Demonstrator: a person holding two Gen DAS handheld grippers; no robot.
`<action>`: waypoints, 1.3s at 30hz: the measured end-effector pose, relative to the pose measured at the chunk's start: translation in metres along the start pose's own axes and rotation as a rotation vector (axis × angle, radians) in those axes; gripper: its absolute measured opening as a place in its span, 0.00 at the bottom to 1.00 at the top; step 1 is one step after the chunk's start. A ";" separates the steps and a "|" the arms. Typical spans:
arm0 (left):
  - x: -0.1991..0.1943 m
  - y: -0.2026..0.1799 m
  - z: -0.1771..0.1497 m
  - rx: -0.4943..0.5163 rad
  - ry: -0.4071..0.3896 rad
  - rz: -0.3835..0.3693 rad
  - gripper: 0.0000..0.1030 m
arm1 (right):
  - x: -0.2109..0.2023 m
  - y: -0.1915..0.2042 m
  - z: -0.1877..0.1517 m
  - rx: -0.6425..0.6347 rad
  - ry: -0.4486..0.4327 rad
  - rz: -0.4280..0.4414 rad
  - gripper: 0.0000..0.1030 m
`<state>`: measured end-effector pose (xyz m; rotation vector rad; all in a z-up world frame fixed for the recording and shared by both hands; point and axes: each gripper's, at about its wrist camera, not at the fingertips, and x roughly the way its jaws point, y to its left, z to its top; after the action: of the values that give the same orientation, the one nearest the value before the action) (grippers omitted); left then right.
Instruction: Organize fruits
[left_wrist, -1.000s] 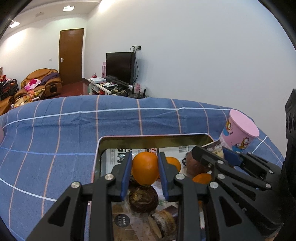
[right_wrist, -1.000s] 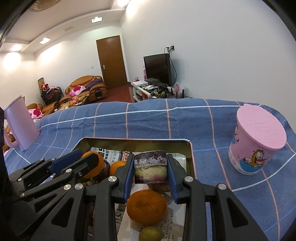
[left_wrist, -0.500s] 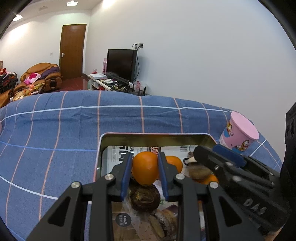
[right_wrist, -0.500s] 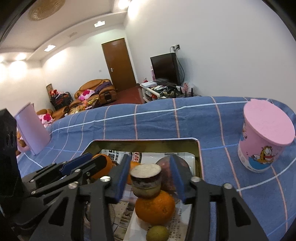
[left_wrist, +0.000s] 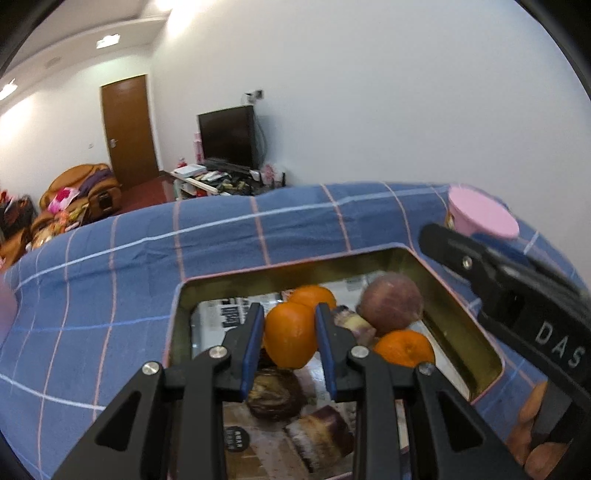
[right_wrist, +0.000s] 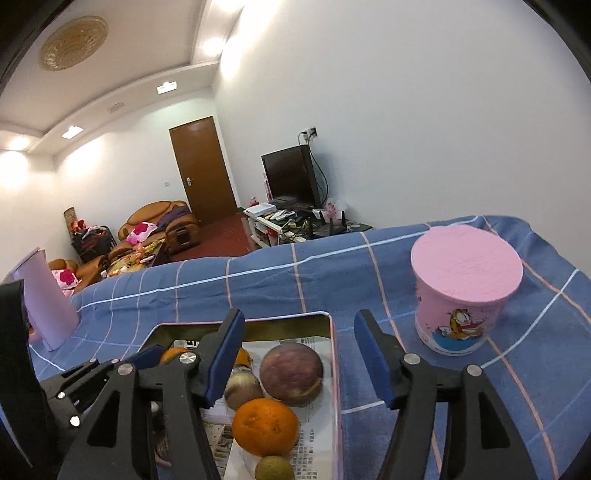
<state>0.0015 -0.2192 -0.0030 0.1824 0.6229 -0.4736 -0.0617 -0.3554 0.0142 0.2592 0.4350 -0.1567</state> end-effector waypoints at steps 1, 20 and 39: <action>0.001 0.000 0.001 0.002 0.004 0.005 0.30 | -0.001 -0.001 0.000 0.005 -0.001 -0.001 0.62; -0.036 0.026 -0.007 -0.122 -0.155 0.121 1.00 | -0.024 -0.001 -0.007 0.006 -0.097 -0.060 0.62; -0.098 0.038 -0.043 -0.165 -0.283 0.204 1.00 | -0.087 0.019 -0.031 -0.083 -0.234 -0.137 0.62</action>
<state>-0.0719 -0.1366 0.0221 0.0196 0.3586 -0.2432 -0.1479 -0.3204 0.0294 0.1274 0.2261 -0.2989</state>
